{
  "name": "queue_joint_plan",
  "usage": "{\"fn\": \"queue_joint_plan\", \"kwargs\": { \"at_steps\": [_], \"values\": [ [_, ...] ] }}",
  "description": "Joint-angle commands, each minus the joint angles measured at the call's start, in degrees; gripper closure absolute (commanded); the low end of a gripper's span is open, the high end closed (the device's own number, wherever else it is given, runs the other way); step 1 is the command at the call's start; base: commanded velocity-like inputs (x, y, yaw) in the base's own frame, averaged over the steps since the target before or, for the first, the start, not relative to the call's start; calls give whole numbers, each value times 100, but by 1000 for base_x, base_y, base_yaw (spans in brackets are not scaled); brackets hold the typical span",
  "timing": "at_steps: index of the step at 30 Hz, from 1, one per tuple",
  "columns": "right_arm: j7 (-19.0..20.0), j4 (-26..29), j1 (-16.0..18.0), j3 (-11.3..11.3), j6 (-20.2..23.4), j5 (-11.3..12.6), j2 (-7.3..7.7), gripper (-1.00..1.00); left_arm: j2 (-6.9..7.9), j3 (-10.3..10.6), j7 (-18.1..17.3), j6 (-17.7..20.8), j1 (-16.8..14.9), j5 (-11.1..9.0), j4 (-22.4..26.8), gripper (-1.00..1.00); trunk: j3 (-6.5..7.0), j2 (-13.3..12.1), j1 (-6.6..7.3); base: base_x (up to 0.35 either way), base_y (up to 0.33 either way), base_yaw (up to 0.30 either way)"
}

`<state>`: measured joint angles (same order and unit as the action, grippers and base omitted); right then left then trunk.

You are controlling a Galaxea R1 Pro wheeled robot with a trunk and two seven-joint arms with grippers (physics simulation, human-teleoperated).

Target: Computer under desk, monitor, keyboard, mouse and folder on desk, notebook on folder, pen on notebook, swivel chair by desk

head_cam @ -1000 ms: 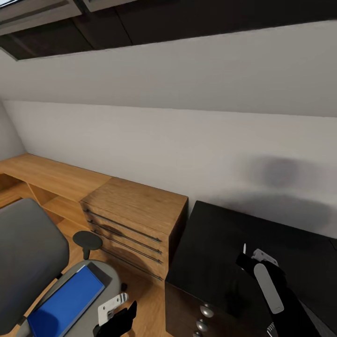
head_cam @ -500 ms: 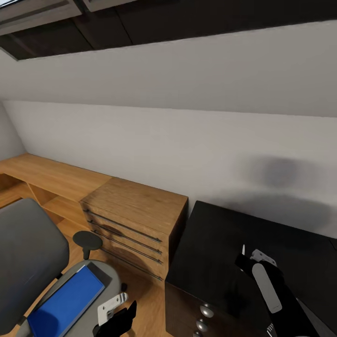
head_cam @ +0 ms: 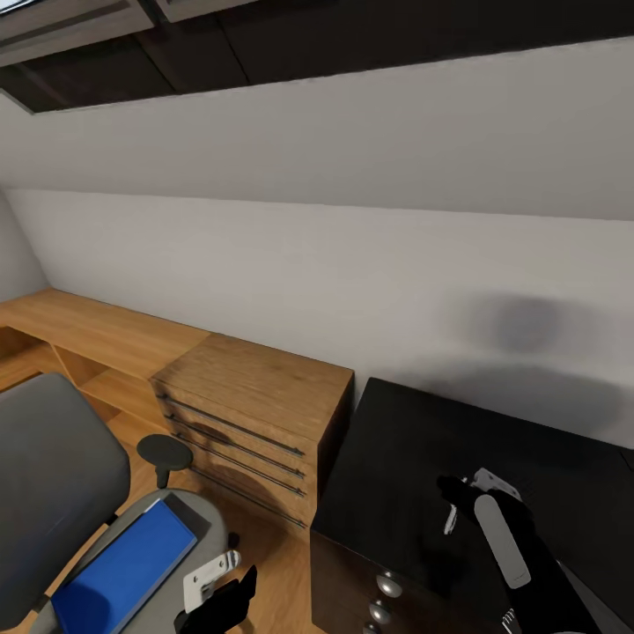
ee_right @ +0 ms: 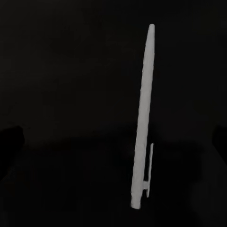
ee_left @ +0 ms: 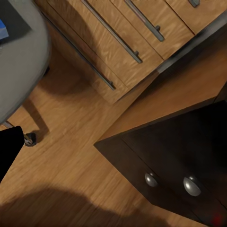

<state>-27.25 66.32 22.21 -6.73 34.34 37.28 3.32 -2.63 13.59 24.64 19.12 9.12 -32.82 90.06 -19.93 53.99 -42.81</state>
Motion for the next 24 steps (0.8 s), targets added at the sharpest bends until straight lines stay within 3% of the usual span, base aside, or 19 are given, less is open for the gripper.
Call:
{"fn": "queue_joint_plan", "kwargs": {
  "at_steps": [1,5,12,13,15,19,24],
  "values": [
    [-49,17,3,3,12,60,2,-100,0,3,40,13,-2,-49,11,-100,-6,5,-1,0,0,0],
    [-45,184,3,2,2,58,0,-100,0,-1,41,13,-2,-49,11,-100,-6,5,-1,0,0,0],
    [-51,1138,-35,91,-10,63,-26,-100,0,-5,41,14,-1,-49,11,-100,-6,5,-1,0,0,0],
    [-50,1324,-47,172,-2,65,-40,-100,0,-5,41,14,0,-49,11,-100,-6,5,-1,0,0,10],
    [-82,1568,-62,580,-16,56,-118,-100,5,-4,35,13,0,-49,11,-100,-8,5,-1,0,0,133],
    [-276,1646,-65,990,-27,9,-166,-100,7,-5,33,13,-2,-44,11,-100,-15,5,-1,0,0,189],
    [-474,1676,-67,1215,-11,2,-180,-100,8,-5,32,13,-3,-43,11,-100,-20,5,-1,-80,0,95]
  ]
}}
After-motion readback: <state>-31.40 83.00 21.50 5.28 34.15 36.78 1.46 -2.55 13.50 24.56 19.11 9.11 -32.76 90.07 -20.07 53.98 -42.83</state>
